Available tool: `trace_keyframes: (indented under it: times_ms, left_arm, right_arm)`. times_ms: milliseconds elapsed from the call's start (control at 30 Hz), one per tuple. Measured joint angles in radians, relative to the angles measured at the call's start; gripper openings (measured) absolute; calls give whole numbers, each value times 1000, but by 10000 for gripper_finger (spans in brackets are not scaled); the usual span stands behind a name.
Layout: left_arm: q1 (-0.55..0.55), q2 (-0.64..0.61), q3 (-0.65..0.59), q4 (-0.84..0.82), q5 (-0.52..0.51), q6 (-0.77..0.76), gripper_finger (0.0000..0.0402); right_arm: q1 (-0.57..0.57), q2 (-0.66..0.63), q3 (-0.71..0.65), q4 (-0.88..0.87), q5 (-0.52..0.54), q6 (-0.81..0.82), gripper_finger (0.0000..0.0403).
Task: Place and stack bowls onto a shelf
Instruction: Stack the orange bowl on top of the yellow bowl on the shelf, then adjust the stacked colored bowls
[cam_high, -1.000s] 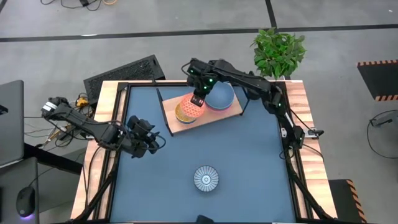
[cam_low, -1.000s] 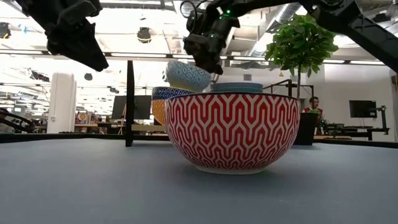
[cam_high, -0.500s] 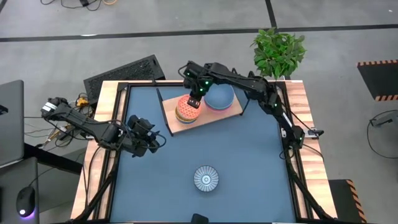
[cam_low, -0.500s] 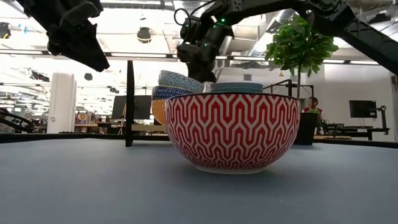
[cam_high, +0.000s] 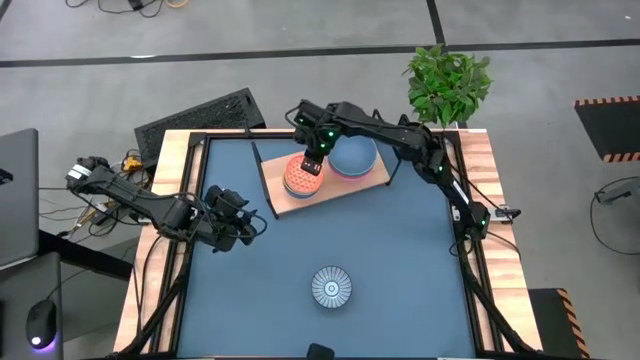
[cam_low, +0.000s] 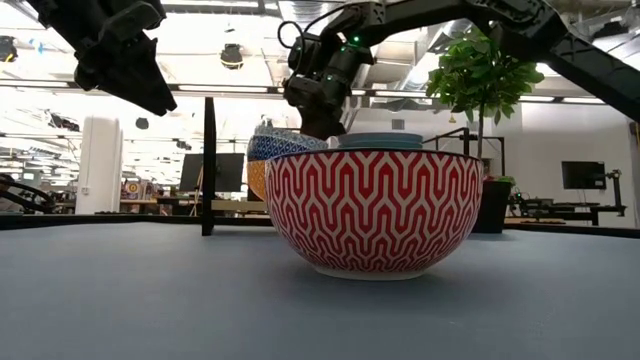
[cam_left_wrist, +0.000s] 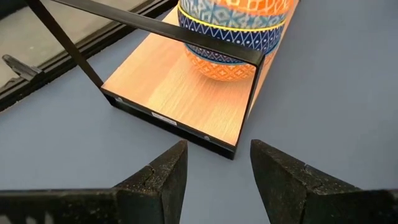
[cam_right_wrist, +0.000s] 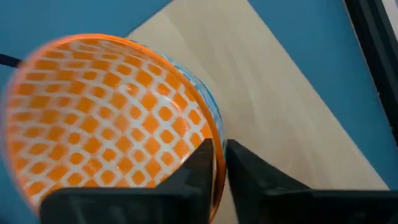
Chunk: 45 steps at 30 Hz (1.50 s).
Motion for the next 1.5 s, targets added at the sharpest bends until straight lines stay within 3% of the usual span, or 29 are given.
trace_keyframes:
  times_ms: [267,500,667,833,967,1100,1233,1300,1367,1500]
  left_arm:
    - [0,0,0,0,0,0,162]
    - [0,0,0,-1,-1,6,162]
    - [0,0,0,-1,-17,5,162]
    - [0,0,0,-1,-24,5,162]
    - [0,0,0,-1,-56,5,162]
    - [1,0,0,31,-174,58,157]
    - [22,0,-1,207,-272,243,109]
    - [36,0,-1,330,-258,365,65]
    - [57,0,-1,448,-179,493,21]
    - [130,0,-12,630,1,691,4]
  right_arm:
    - [18,-4,2,-12,0,-26,179]
    - [19,-74,2,9,1,-11,206]
    - [35,-111,4,121,-12,18,194]
    - [123,-93,3,165,-17,7,161]
    - [206,-79,-24,166,187,-70,126]
    - [271,-94,-22,132,443,-130,90]
    - [310,-154,-1,18,513,-129,54]
    - [319,-195,1,-28,517,-117,36]
    - [323,-233,1,-80,517,-99,22]
    - [334,-307,-1,-161,520,-42,17]
